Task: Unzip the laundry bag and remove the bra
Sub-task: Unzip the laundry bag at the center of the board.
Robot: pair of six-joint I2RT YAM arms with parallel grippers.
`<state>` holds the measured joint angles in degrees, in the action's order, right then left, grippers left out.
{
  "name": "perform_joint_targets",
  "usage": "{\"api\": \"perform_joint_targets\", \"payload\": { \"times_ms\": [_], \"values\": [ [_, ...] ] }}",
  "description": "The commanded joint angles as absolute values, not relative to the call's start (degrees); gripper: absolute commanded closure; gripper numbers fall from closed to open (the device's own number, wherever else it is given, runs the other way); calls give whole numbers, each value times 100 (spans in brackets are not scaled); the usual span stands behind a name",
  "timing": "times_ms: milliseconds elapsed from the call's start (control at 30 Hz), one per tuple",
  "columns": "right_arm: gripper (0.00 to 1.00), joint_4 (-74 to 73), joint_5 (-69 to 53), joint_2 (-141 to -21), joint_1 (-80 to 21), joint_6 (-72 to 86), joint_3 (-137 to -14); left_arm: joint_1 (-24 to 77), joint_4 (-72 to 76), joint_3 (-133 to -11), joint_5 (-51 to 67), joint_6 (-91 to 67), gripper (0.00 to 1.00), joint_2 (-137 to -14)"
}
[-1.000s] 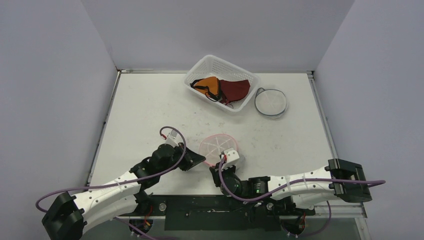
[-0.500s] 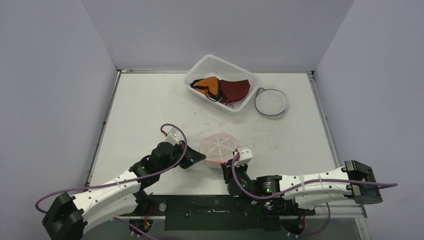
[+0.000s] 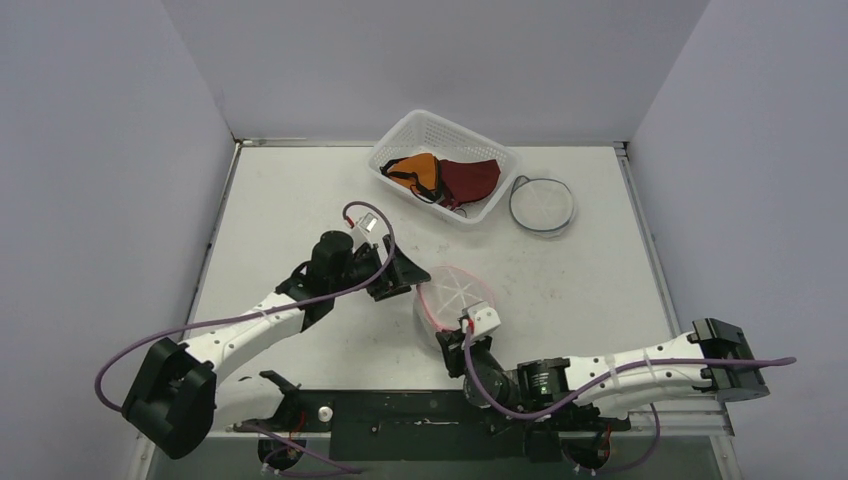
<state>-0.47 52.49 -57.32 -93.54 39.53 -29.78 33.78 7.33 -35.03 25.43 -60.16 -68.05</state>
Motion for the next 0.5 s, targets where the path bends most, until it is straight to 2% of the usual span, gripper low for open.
{"api": "perform_joint_targets", "payload": {
  "times_ms": [0, 33, 233, 367, 467],
  "values": [
    [95, 542, 5124, -6093, -9364, 3682, -3272, 3375, 221, -3751, 2404, -5545, 1, -6342],
    [95, 582, 5077, -6153, -9333, 3707, -3278, 3367, -169, -3732, 2279, -5469, 3, -6160],
    [95, 878, 4714, -6350, -9115, 3811, -3182, 3373, -1787, -3208, 1713, -5394, 4, -4790],
    [95, 1135, 4560, -6492, -9030, 3725, -3166, 3535, -1184, -2657, 1828, -6297, 4, -4050],
    [95, 1221, 4465, -6636, -8996, 3655, -3251, 3917, -576, -2546, 1619, -6780, 1, -4017]
  ]
}}
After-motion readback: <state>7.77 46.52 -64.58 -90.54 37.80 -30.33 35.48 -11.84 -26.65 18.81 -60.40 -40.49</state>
